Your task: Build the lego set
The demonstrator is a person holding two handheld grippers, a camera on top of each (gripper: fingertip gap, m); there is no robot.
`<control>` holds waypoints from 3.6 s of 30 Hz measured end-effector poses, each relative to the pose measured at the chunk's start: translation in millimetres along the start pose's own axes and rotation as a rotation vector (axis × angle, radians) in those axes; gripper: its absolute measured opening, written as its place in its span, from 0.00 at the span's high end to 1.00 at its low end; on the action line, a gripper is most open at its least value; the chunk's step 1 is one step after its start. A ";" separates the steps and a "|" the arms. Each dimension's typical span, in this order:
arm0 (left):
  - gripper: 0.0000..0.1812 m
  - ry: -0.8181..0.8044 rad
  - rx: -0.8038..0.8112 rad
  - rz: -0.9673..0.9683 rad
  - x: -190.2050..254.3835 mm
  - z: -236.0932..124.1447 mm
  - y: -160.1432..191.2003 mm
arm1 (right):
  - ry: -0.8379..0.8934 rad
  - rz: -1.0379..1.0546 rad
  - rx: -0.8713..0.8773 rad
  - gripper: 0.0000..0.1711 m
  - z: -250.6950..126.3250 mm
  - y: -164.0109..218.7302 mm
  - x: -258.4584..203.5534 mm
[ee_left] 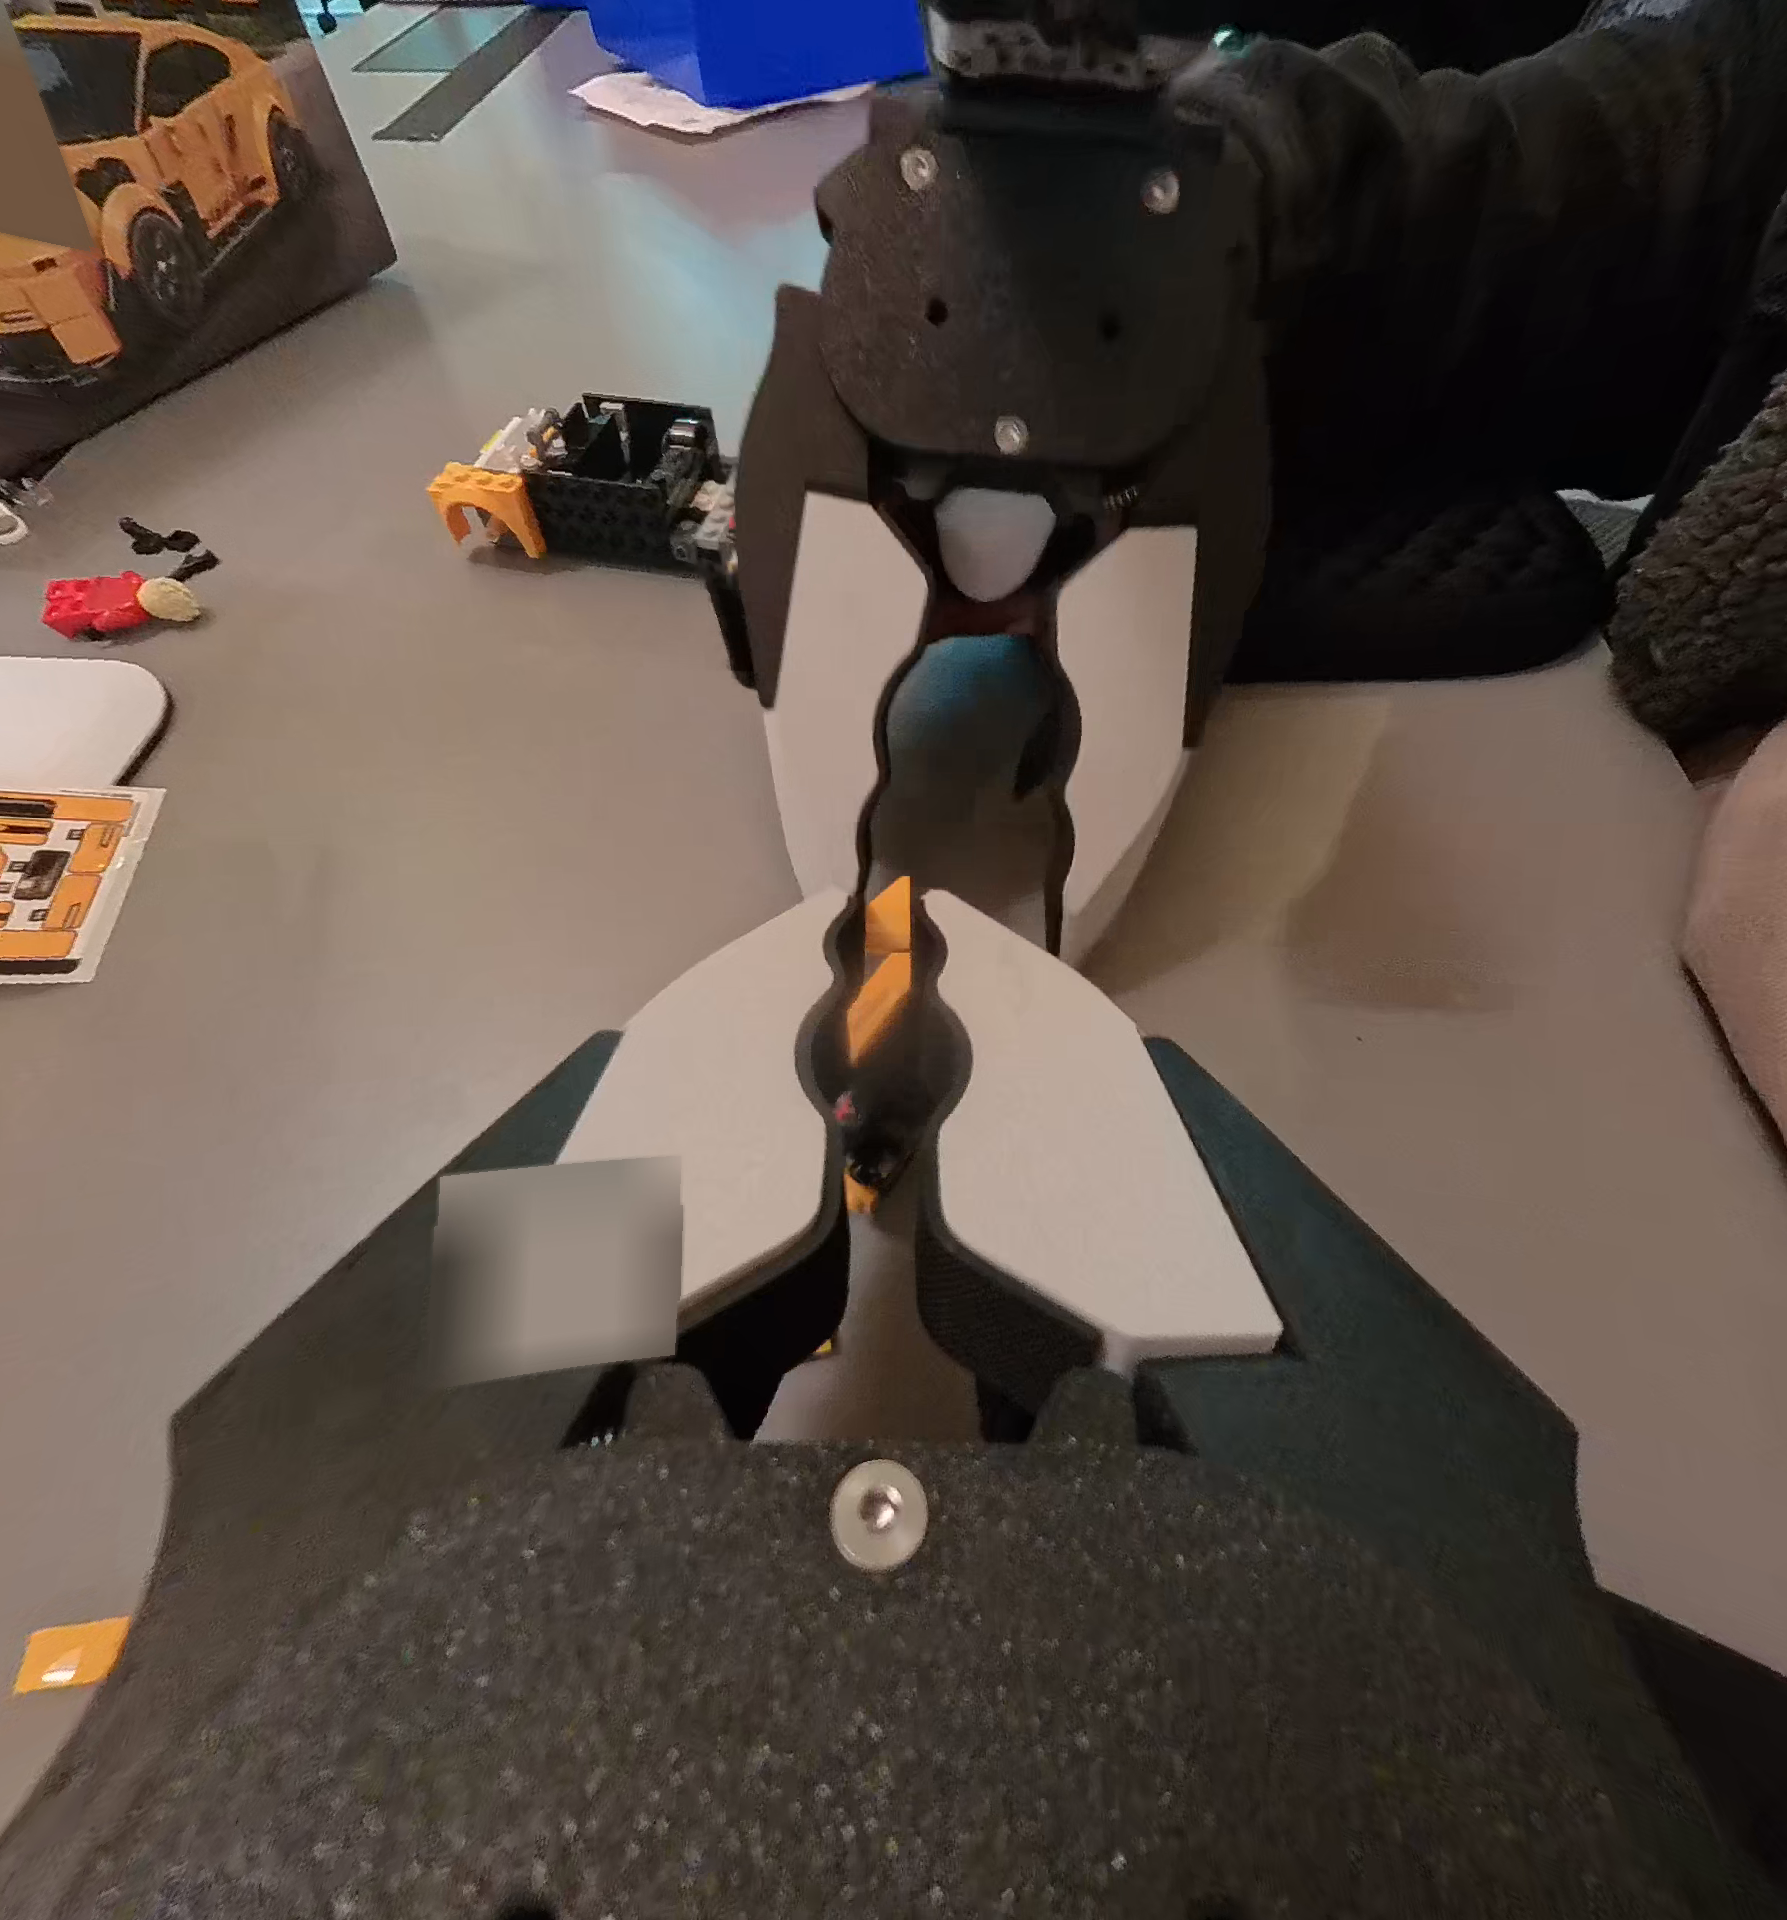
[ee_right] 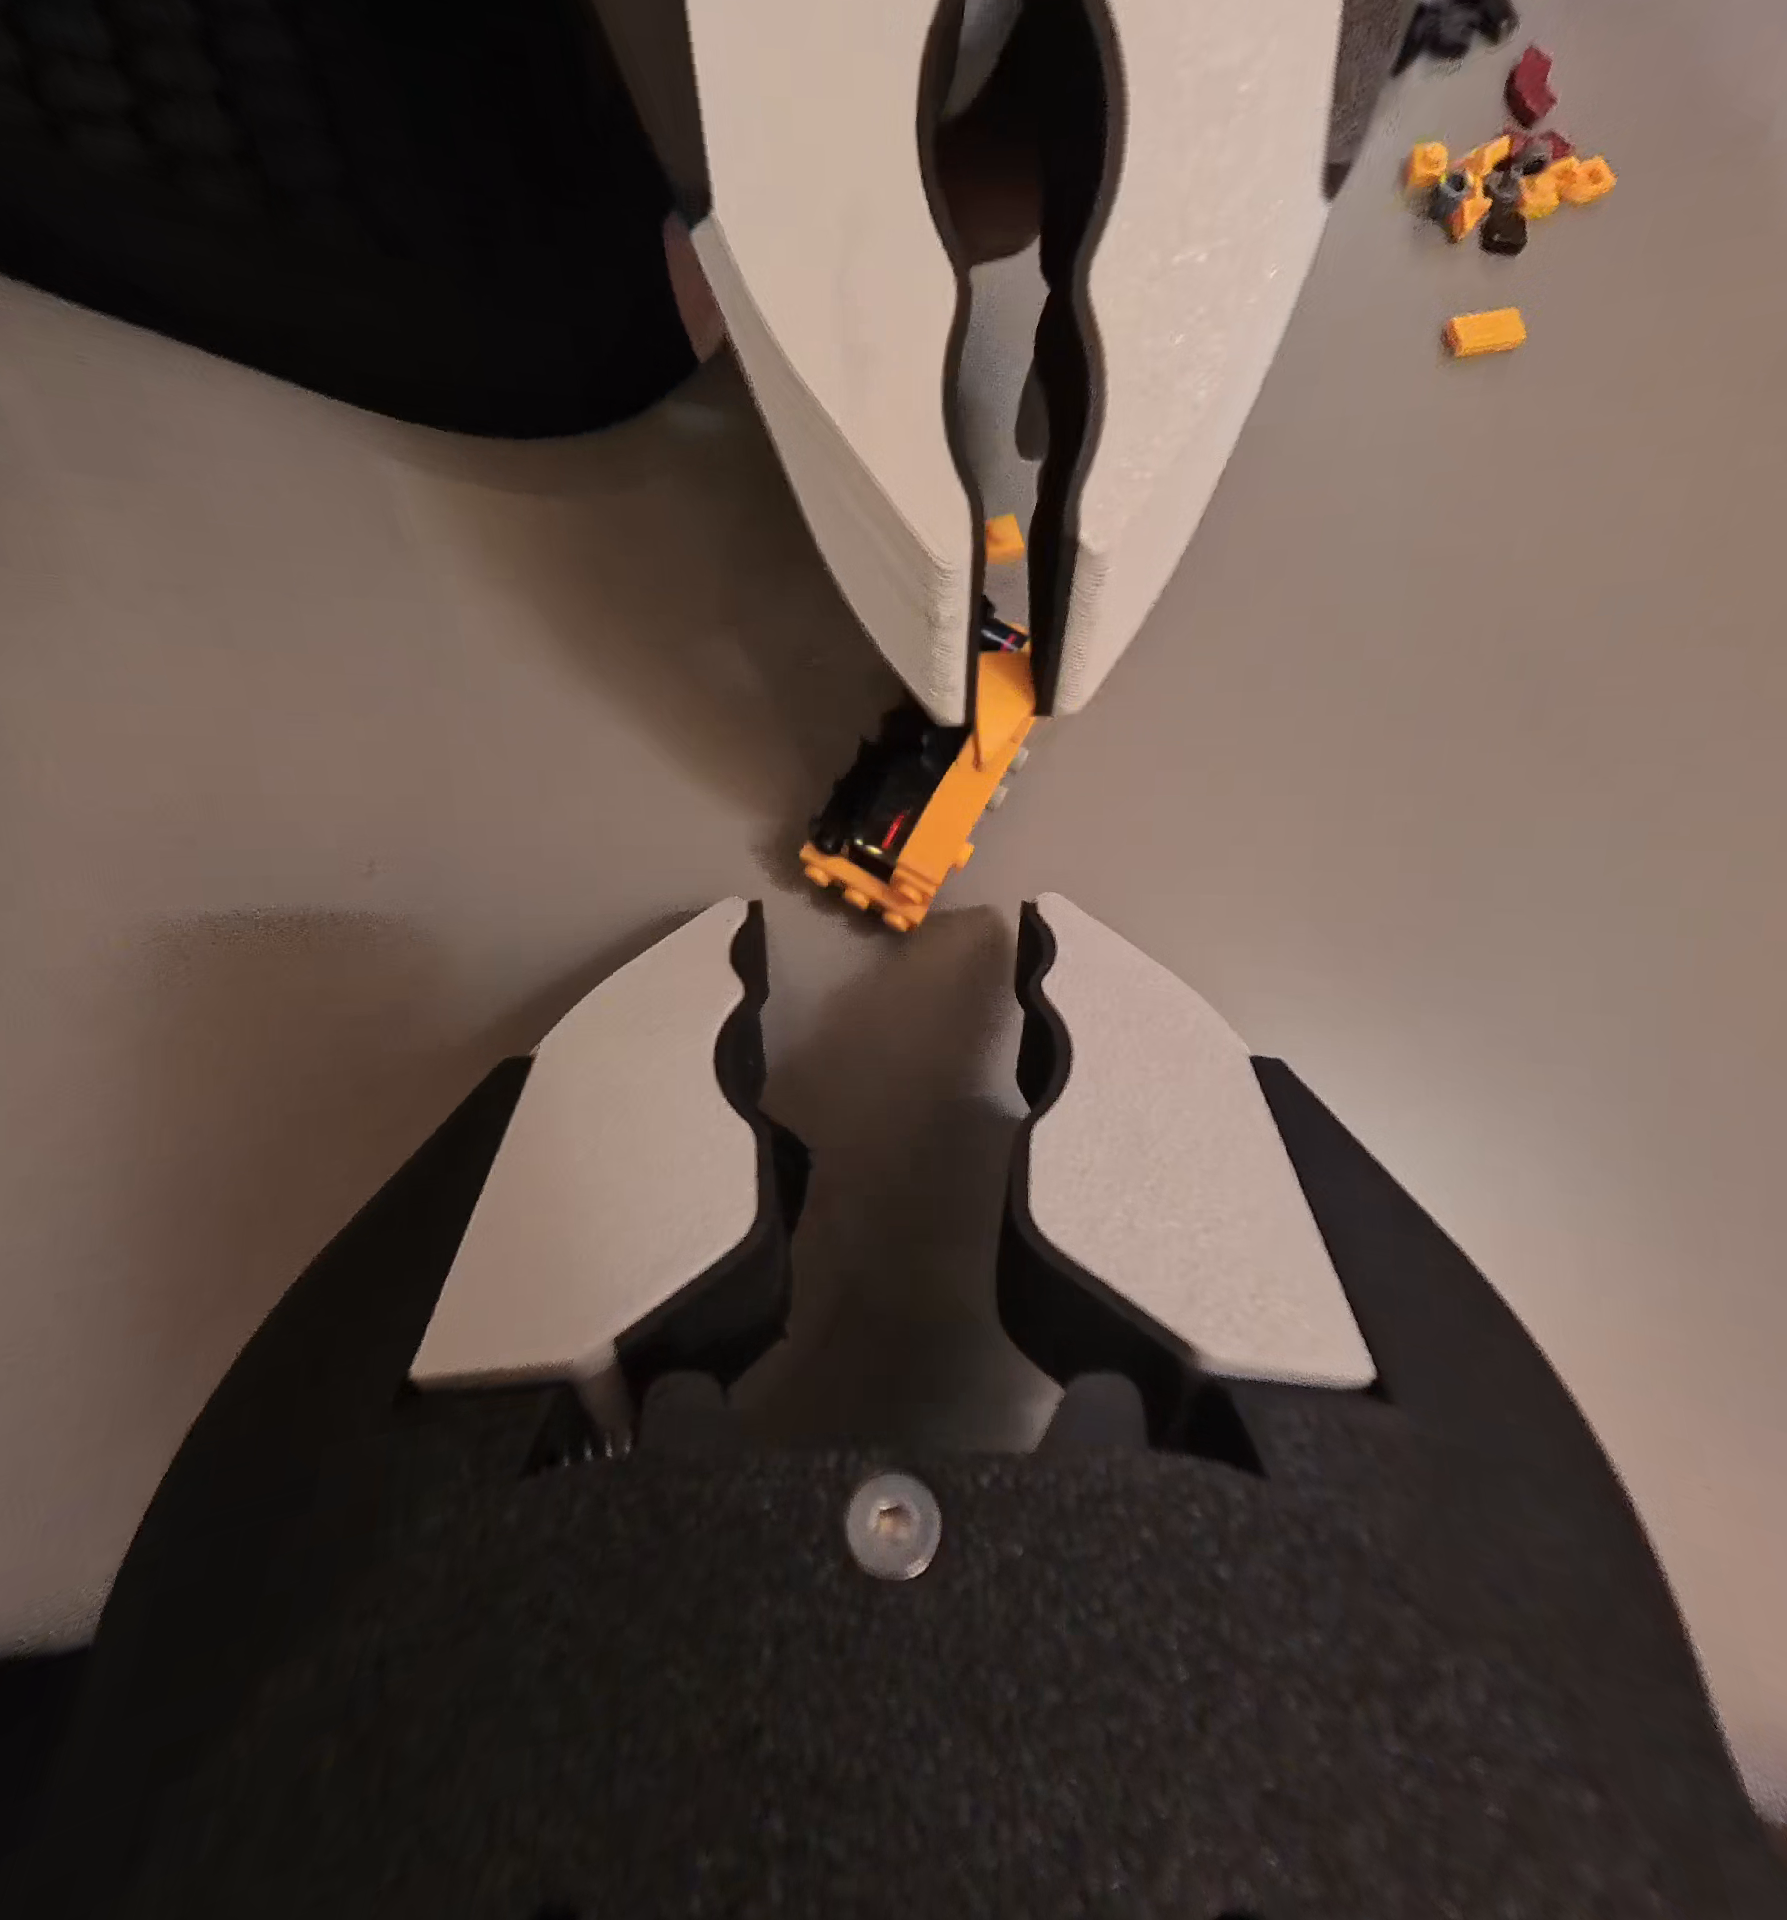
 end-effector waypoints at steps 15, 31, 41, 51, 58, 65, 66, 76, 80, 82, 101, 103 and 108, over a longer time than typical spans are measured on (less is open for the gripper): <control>0.96 -0.005 -0.076 0.013 -8.1 -14.9 15.4 | 0.062 0.046 0.051 0.93 -7.3 -1.2 8.8; 0.96 0.040 -0.134 0.018 -4.6 -11.5 24.6 | 0.141 0.179 -0.019 0.83 8.0 -5.2 -2.1; 0.96 0.016 0.059 -0.062 -16.1 -36.5 16.4 | 0.023 0.147 0.281 0.85 -30.2 -4.5 13.9; 0.96 0.048 0.080 -0.095 -13.3 -31.5 19.7 | -0.020 0.152 0.173 0.85 -24.2 10.1 17.2; 0.96 0.054 0.078 -0.102 -12.7 -28.7 20.7 | 0.071 0.121 0.023 0.84 -16.8 18.1 20.4; 0.96 0.048 0.084 -0.102 -13.1 -29.4 20.0 | 0.147 0.078 -0.084 0.75 -18.4 -6.8 11.1; 0.96 0.047 0.083 -0.100 -12.9 -29.5 19.9 | 0.163 0.079 -0.107 0.74 -14.0 -10.5 10.2; 0.96 0.057 0.183 -0.104 -11.1 -37.1 6.2 | -0.025 0.049 0.293 0.84 -10.7 -23.3 9.2; 0.96 0.016 0.338 -0.100 -11.5 -48.8 -14.0 | -0.136 0.096 0.648 0.84 -43.7 -35.9 12.3; 0.96 -0.027 0.395 -0.068 -10.3 -55.0 -26.0 | -0.146 0.088 0.711 0.84 -49.1 -36.2 12.3; 0.96 -0.117 0.324 0.043 -1.2 -50.3 -43.3 | -0.090 -0.066 0.740 0.84 -43.1 -39.5 -2.8; 0.96 -0.123 0.313 0.051 -1.2 -49.9 -42.8 | -0.082 -0.065 0.734 0.84 -42.6 -39.2 -2.3; 0.96 -0.132 0.292 0.064 -1.2 -48.3 -40.9 | -0.072 -0.064 0.718 0.84 -41.2 -37.8 -1.1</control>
Point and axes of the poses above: each gripper's, where its closed fingertips meet, z out along the fingers, y out of its underside, x = y × z across the jaws, the point moved 8 cm from there along -z, back along the fingers, and after that the axes turned 14 degrees about z, right-handed, at the moved point
